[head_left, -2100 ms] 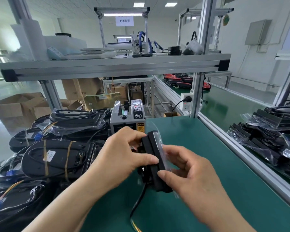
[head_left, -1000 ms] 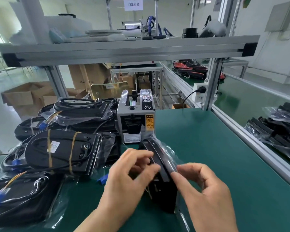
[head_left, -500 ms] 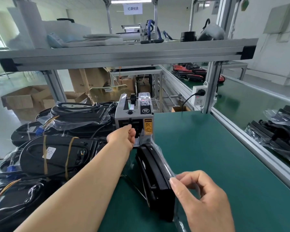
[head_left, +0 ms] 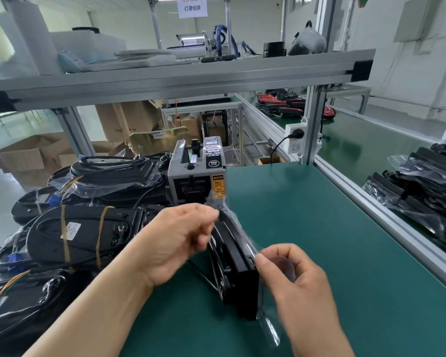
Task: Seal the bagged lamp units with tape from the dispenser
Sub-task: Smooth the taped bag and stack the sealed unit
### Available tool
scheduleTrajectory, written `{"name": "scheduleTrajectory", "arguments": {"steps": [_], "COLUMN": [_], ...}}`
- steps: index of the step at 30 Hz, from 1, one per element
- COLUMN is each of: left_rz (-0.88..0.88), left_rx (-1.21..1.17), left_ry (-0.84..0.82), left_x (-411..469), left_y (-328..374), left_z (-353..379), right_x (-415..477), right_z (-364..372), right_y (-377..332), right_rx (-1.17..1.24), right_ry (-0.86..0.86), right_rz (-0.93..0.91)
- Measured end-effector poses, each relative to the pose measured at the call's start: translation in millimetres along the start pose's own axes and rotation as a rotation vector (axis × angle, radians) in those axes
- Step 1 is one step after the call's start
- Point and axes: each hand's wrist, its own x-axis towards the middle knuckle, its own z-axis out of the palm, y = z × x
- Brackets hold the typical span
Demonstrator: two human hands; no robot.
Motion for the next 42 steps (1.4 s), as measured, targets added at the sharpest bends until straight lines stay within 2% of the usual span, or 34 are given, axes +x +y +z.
{"name": "scheduleTrajectory", "arguments": {"steps": [2, 4, 10, 19, 32, 42], "left_rz": [-0.013, -0.016, -0.069, -0.092, 0.018, 0.137], "left_rx": [0.179, 0.319, 0.53, 0.507, 0.488, 0.599], "left_ry": [-0.08, -0.066, -0.126, -0.128, -0.037, 0.1], "left_x": [-16.2, -19.2, -15.3, -15.7, -17.2, -20.5], "left_y": [0.8, 1.3, 7.5, 5.2, -10.9, -22.8], "left_z": [12.5, 21.2, 24.8, 24.2, 26.9, 30.8], "right_x": [-0.2, -1.6, -5.6, -6.0, -4.9, -5.1], "right_z": [1.9, 3.5, 5.5, 5.6, 5.9, 5.6], "right_y": [2.0, 2.3, -5.3, -7.5, -4.4, -3.9], "right_rx": [0.037, 0.047, 0.18, 0.259, 0.241, 0.243], "right_ry": [-0.016, -0.037, -0.088, -0.126, -0.127, -0.123], "right_rz": [0.017, 0.012, 0.07, 0.11, 0.085, 0.08]}}
